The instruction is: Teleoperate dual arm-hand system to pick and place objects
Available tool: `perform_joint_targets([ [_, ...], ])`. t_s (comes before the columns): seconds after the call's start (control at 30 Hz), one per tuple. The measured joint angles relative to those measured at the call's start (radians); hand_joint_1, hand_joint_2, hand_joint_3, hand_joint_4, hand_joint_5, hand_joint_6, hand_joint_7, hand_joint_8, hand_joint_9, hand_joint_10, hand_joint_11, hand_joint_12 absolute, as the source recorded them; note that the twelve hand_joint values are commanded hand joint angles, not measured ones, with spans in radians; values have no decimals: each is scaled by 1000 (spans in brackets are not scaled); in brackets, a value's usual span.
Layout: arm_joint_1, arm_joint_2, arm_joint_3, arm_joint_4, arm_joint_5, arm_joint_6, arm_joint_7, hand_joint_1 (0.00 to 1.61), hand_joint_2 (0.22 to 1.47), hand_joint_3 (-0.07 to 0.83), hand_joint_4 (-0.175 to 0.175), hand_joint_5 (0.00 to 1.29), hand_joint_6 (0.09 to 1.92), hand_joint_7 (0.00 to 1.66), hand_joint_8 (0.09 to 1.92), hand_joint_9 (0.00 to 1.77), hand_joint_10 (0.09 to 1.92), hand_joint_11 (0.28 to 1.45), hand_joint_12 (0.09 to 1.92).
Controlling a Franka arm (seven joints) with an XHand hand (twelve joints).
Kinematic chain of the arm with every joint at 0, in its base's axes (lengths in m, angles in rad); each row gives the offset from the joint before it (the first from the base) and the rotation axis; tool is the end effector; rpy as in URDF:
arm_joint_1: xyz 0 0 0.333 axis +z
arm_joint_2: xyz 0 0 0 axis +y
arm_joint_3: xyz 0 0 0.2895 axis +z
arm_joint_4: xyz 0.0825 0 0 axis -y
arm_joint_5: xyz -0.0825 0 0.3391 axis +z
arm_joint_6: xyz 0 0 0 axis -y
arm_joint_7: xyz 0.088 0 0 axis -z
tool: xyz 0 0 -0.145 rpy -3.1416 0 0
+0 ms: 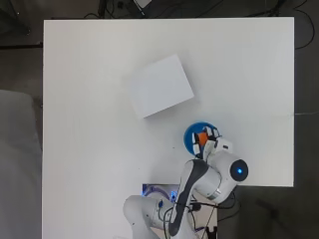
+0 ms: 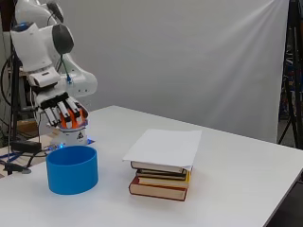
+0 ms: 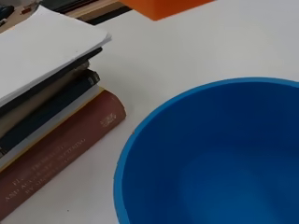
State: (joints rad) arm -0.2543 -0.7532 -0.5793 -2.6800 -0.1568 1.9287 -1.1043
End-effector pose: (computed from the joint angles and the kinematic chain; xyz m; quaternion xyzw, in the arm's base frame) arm 0.2089 -0.2234 0.3794 -0.9636 -0.2367 -0.0710 0.1023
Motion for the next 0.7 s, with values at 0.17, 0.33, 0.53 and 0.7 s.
perform_joint_targets([
  [0.17, 25, 99, -114, -18, -15, 64, 21, 976, 1165, 1, 175, 872, 1153, 1370, 1920, 1618, 1920, 1217, 1783],
  [0.33, 77, 228, -202, -38, 4, 177, 2, 799, 1040, -22, 74, 460, 479, 758, 1017, 902, 1292, 708, 1257],
  [0.53, 113, 328, -188, -21, 63, 131, 76, 11, 846, 3, 47, 5, 87, 9, 87, 71, 87, 359, 87],
  [0.7, 115, 304, -148, 13, 144, 123, 16, 0, 855, 3, 24, 0, 87, 61, 87, 173, 87, 400, 87],
])
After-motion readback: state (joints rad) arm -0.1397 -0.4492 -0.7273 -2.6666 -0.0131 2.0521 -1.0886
